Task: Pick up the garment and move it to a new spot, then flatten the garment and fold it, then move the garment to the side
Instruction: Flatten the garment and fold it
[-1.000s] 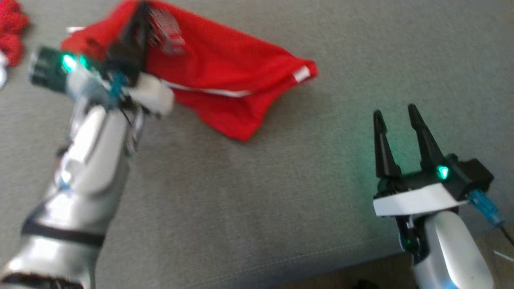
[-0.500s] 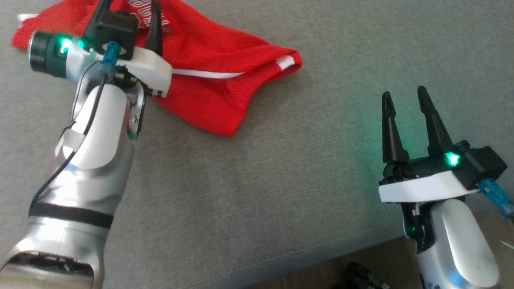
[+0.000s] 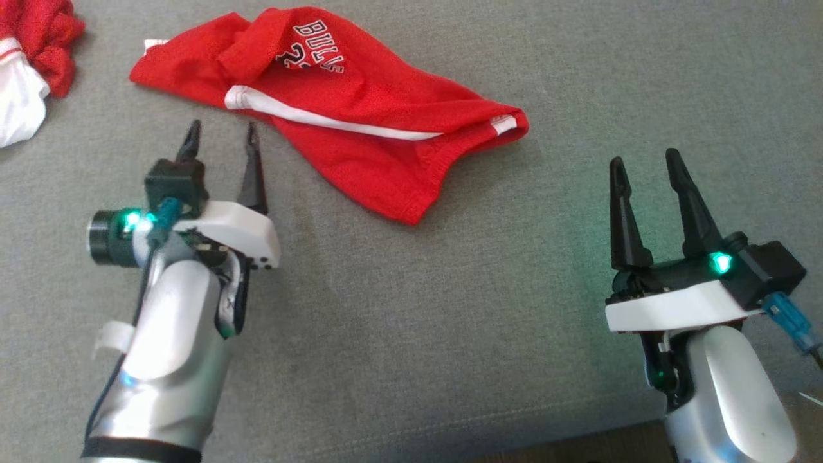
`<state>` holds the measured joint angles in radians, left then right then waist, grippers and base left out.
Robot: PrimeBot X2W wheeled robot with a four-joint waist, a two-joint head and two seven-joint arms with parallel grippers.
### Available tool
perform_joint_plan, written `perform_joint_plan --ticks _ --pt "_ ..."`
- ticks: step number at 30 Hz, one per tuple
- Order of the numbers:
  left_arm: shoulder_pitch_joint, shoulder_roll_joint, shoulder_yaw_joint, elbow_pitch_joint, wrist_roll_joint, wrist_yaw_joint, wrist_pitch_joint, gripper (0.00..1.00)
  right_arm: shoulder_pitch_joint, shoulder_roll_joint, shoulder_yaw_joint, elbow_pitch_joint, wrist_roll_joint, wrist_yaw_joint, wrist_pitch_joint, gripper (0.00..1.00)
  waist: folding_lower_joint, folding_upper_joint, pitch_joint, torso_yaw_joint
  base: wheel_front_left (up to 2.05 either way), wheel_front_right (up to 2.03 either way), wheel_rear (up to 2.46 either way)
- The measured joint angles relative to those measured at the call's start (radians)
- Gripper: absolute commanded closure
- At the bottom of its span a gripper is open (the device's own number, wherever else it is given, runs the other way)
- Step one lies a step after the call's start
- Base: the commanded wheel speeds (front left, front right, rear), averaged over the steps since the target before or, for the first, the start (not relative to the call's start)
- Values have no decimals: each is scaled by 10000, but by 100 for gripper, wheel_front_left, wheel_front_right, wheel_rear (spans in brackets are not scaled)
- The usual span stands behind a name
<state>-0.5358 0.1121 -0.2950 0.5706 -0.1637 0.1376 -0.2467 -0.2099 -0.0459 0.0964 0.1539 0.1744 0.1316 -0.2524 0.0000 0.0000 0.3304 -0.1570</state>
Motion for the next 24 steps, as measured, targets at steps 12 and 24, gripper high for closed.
perform_joint_plan --ticks 12,24 --pt "-929 232 529 777 -591 -84 222 0 -1 0 184 -2 6 0 0 0 0 0 359 -654 0 0 0" --pt "-1324 401 600 1824 -784 -115 525 16 -2 0 267 -21 86 0 0 0 0 0 651 -1007 0 0 0"
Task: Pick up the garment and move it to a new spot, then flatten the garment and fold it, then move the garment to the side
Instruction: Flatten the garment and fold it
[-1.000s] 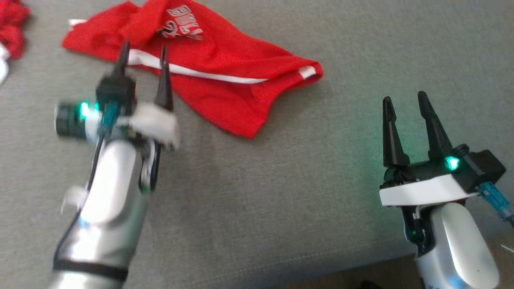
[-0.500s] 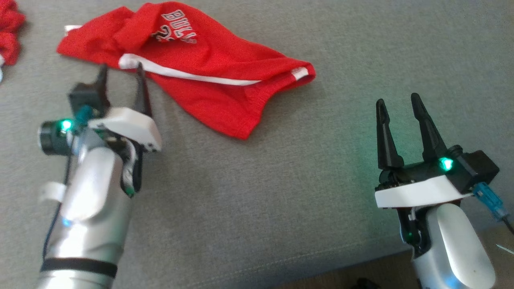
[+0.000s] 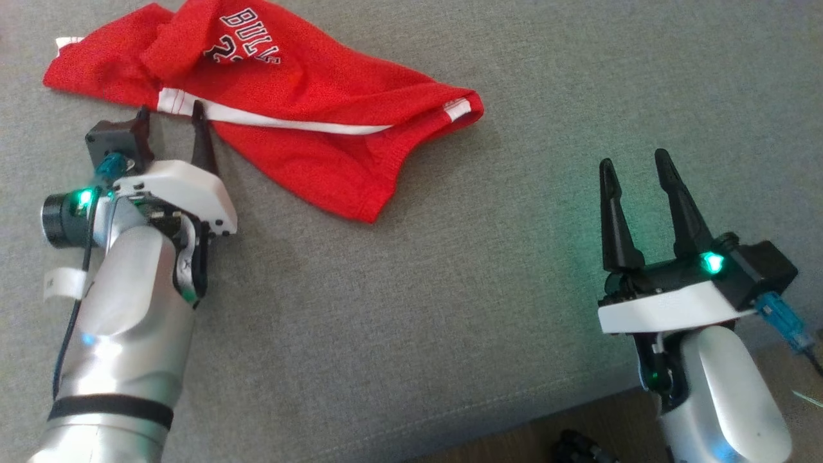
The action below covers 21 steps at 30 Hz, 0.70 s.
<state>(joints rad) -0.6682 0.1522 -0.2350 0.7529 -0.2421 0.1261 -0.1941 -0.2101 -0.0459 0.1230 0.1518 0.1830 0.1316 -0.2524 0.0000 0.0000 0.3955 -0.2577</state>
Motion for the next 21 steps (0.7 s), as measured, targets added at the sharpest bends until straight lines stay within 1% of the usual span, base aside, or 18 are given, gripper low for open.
perform_joint_plan --ticks 1,3,4,5,9,14,18,21 --pt "-38 2 -17 48 0 -33 0 51 0 0 0 0 21 0 0 0 0 0 12 -6 0 0 0" --pt "-184 4 -46 169 0 -40 0 78 0 0 -2 -2 19 0 0 0 0 0 27 -7 0 0 0" --pt "-245 4 -56 194 0 -42 -2 96 0 0 -6 -2 19 0 0 0 0 0 32 -2 0 0 0" --pt "-302 2 -71 230 0 -81 -10 100 0 0 -13 -2 21 0 0 0 0 0 32 7 0 0 0" --pt "-341 -8 -127 288 -2 -128 -29 100 0 0 -38 -2 21 0 0 0 0 0 -8 82 0 0 0" --pt "-313 -56 -167 157 -13 -130 -297 100 0 0 -79 0 19 0 0 0 0 0 -171 244 0 0 0" --pt "-1 -190 -186 -629 -105 -127 -460 100 41 0 -192 10 13 0 0 0 0 0 -402 430 0 0 0" --pt "679 -276 -353 -1551 -105 -121 -466 100 254 0 -301 59 -59 0 0 0 0 0 -601 620 0 0 0"
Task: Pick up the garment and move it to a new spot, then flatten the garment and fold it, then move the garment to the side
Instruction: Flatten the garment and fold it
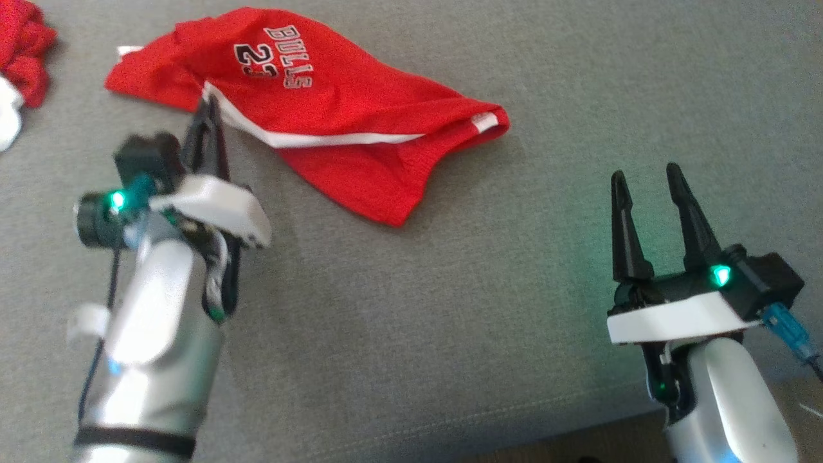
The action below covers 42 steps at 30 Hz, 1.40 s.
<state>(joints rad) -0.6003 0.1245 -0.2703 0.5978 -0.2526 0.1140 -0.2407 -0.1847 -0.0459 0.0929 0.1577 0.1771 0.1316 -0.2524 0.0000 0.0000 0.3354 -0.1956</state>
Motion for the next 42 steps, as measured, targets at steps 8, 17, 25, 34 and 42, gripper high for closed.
perform_joint_plan --ticks 8,17,25,34,42 --pt "2479 178 -142 -3254 -159 261 263 100 151 0 10 169 -130 0 0 0 0 0 -477 526 0 0 0" --pt "4835 600 -40 -6052 -259 1032 1039 100 154 0 44 280 -219 0 0 0 0 0 -724 813 0 0 0" --pt "6380 629 303 -6652 -721 1521 1467 100 405 0 274 456 -362 0 0 0 0 0 -793 877 0 0 0" --pt "6238 702 646 -4846 -1080 1444 1124 100 463 0 573 516 -341 0 0 0 0 0 -693 685 0 0 0" --pt "5612 669 767 -4134 -1112 1398 441 0 473 -2 982 665 -184 0 0 0 0 0 -785 693 0 0 0"
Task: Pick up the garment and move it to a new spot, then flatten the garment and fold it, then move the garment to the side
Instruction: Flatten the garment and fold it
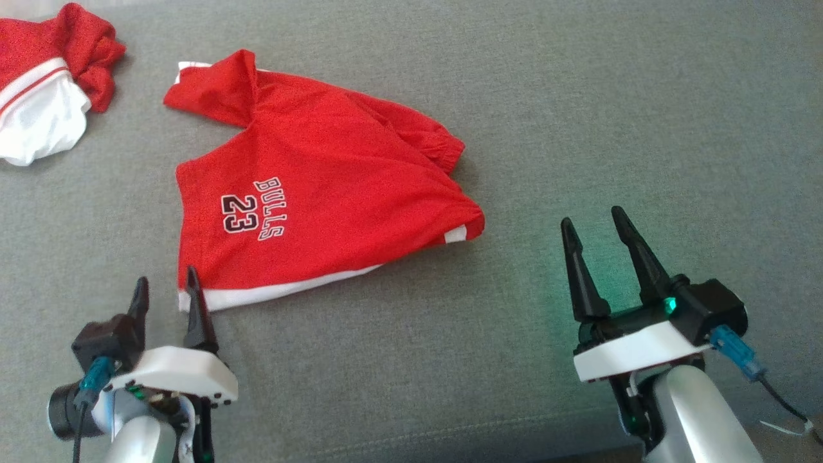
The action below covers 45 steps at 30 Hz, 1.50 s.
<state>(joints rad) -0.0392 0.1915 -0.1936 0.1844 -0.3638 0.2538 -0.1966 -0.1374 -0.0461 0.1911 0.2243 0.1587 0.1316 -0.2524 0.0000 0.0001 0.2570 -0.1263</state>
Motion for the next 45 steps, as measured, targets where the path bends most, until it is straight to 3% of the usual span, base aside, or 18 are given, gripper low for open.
perform_joint_plan --ticks 8,20,33,37,40,43,45 --pt "-59 -77 4 -58 117 -46 -355 0 62 -6 550 196 280 0 0 0 0 0 -182 283 0 0 0" --pt "-61 -418 -525 -454 370 -247 -516 0 3 -10 1691 1164 2094 0 2 0 0 0 -175 1112 0 0 0" --pt "-51 -428 -518 -499 458 -242 -518 0 -590 -19 1592 1795 2656 0 2 0 0 0 -166 1957 0 0 0" --pt "-50 -439 -516 -499 458 -236 -525 0 -675 -21 1565 2031 2980 0 2 48 0 0 -163 1977 0 0 0" --pt "-49 -441 -510 -499 458 -234 -525 0 -796 -21 1565 2222 3198 0 2 64 0 0 -154 1959 0 0 0" --pt "-50 -441 -504 -499 458 -234 -525 0 -1051 -23 1613 2491 3346 0 2 72 0 0 -144 1928 0 0 0" --pt "-50 -439 -504 -497 458 -234 -525 0 -1221 -23 1687 2617 3421 0 2 95 0 0 -164 1911 0 0 0"
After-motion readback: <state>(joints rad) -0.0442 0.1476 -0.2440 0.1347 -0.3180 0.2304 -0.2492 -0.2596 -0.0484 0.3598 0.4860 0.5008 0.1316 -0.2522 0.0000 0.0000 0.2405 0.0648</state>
